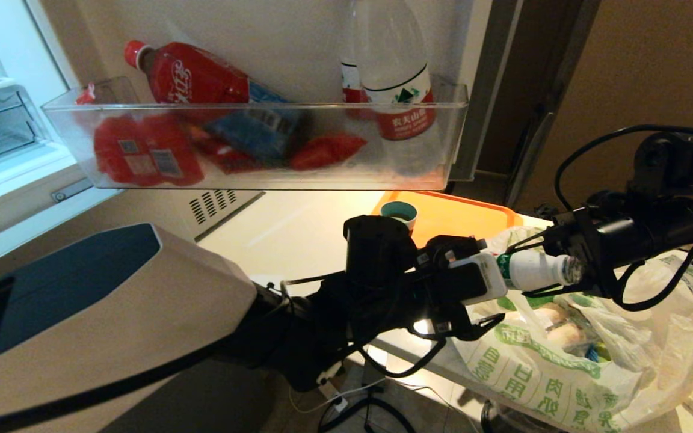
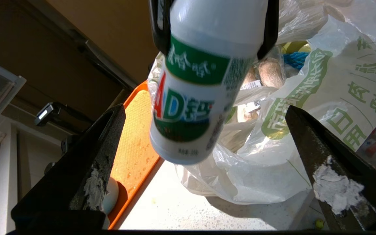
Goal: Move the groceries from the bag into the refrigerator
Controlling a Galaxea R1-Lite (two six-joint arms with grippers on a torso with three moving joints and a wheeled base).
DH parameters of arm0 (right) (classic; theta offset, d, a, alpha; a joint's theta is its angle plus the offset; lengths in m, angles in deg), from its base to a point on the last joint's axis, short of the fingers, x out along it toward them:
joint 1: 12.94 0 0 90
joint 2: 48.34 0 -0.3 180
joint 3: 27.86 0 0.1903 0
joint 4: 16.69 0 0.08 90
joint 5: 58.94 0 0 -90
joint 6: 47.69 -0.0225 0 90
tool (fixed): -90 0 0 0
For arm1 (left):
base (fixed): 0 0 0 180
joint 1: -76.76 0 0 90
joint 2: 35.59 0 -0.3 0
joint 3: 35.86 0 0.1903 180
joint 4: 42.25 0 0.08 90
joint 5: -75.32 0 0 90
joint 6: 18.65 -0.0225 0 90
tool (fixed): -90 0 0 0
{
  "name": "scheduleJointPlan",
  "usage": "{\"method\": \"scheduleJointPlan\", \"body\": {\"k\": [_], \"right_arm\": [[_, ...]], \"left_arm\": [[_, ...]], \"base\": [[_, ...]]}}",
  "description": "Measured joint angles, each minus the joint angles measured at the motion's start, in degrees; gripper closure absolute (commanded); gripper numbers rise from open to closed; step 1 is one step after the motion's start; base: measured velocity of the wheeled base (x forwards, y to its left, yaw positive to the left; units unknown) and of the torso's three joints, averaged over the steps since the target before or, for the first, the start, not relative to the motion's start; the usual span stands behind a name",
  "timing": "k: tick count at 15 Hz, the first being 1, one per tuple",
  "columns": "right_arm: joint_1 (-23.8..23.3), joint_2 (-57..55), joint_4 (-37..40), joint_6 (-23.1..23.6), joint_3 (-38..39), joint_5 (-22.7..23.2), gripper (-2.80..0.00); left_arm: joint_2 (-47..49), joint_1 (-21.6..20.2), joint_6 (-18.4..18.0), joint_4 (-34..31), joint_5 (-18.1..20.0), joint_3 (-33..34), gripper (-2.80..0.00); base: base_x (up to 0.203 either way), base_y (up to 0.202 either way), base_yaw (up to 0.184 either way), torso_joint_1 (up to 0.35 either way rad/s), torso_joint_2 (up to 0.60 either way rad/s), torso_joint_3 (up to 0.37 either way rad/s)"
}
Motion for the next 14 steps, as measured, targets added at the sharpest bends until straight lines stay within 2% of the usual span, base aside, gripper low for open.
{"method": "scheduleJointPlan", "body": {"k": [3,11,14], "right_arm": [[0.4,-0.5,0.0,0.0,0.0,2.0,0.0],[0.5,-0.3,0.0,0.5,0.0,2.1,0.0],[1.4,-0.4,0.0,0.5,0.0,2.1,0.0]], "left_arm": [[0.0,0.0,0.0,-0.1,-0.8,0.0,-2.8],[1.3,1.4,0.1,0.1,-4.5,0.3,-2.8],[1.7,2.4,0.5,1.9,-6.0,-0.1,-2.8]], "base": [[0.0,0.0,0.0,0.0,0.0,0.0],[0.0,0.0,0.0,0.0,0.0,0.0],[0.0,0.0,0.0,0.0,0.0,0.0]]}}
